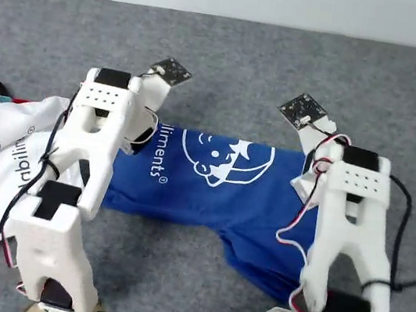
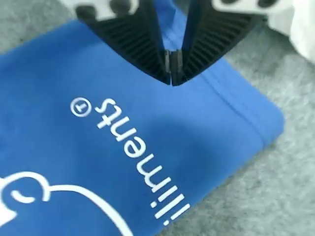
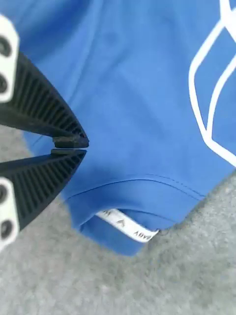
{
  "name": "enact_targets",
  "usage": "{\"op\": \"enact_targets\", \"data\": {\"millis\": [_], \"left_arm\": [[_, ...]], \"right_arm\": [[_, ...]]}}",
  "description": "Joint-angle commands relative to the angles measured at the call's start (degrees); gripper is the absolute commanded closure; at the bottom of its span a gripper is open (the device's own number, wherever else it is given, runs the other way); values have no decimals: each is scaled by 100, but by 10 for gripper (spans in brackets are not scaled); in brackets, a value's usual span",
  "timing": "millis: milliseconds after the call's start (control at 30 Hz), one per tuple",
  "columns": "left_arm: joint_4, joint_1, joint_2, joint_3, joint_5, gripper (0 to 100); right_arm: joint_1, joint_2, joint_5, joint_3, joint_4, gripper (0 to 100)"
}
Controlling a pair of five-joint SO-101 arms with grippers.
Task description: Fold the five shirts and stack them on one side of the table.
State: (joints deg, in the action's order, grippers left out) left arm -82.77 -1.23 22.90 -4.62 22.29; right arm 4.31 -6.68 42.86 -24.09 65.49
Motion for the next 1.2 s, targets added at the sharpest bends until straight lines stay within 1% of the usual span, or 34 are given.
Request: {"op": "enact_targets", "data": {"millis": [0, 100, 200, 267, 400, 467, 600, 800, 967, 1167], "left_arm": [[-167, -18, -62, -259, -35, 994], [-765, -229, -229, -673, -35, 994], [-1090, -633, -510, -1015, -35, 994], [-1152, -1029, -686, -1165, -35, 994], [-1152, -1952, -809, -1270, -9, 991], [-1152, -2418, -756, -1279, -9, 961], [-1125, -3209, -563, -1279, -35, 859], [-1108, -4281, -220, -1279, -35, 810], [-1020, -4879, 220, -1341, -35, 778], [-932, -5152, 958, -1921, -35, 760]], "right_arm": [[-31, 31, -422, 527, 40, 990], [-22, -127, -686, 958, 787, 990], [92, -453, -870, 1389, 1481, 990], [286, -708, -1002, 1626, 1780, 990], [936, -1253, -1073, 1820, 2070, 990], [1279, -1525, -1073, 1820, 2176, 990], [1895, -1982, -1064, 1811, 2378, 990], [2624, -2264, -1055, 1793, 2695, 990], [2879, -2281, -1046, 1793, 2976, 990], [2905, -2308, -1055, 1793, 3099, 990]]}}
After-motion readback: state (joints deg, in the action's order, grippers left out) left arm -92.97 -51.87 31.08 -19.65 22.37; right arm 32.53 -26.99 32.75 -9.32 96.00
